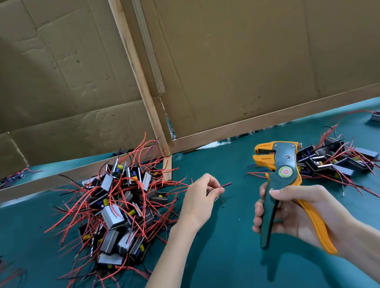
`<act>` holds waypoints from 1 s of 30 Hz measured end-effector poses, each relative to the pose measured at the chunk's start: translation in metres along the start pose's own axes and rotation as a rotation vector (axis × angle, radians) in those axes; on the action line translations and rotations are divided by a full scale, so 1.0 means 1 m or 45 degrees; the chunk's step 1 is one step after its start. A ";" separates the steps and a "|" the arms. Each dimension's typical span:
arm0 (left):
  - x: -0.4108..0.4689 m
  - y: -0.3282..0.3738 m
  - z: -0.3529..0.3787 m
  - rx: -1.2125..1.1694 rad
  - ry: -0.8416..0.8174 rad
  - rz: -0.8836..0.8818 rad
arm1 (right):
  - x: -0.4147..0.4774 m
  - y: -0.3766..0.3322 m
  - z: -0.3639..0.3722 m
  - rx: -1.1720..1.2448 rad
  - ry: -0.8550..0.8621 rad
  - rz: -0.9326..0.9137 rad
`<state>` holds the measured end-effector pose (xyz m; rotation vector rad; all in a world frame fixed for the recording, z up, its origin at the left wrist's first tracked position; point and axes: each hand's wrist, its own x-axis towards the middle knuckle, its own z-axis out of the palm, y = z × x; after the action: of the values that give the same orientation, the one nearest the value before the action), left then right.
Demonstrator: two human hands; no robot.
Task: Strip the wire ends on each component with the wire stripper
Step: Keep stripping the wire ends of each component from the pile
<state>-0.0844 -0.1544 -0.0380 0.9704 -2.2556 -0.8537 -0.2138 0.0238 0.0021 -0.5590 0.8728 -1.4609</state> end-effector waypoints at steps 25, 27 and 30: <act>-0.003 0.066 -0.050 -0.704 -0.141 0.256 | 0.003 0.004 -0.005 -0.177 -0.176 -0.027; -0.003 0.068 -0.054 -0.715 -0.108 0.264 | 0.004 0.004 -0.005 -0.202 -0.214 -0.031; -0.004 0.070 -0.058 -0.720 -0.110 0.261 | 0.003 0.004 -0.007 -0.228 -0.268 -0.052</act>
<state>-0.0732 -0.1327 0.0498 0.4424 -1.9593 -1.3537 -0.2169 0.0223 -0.0056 -0.8531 0.8331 -1.3398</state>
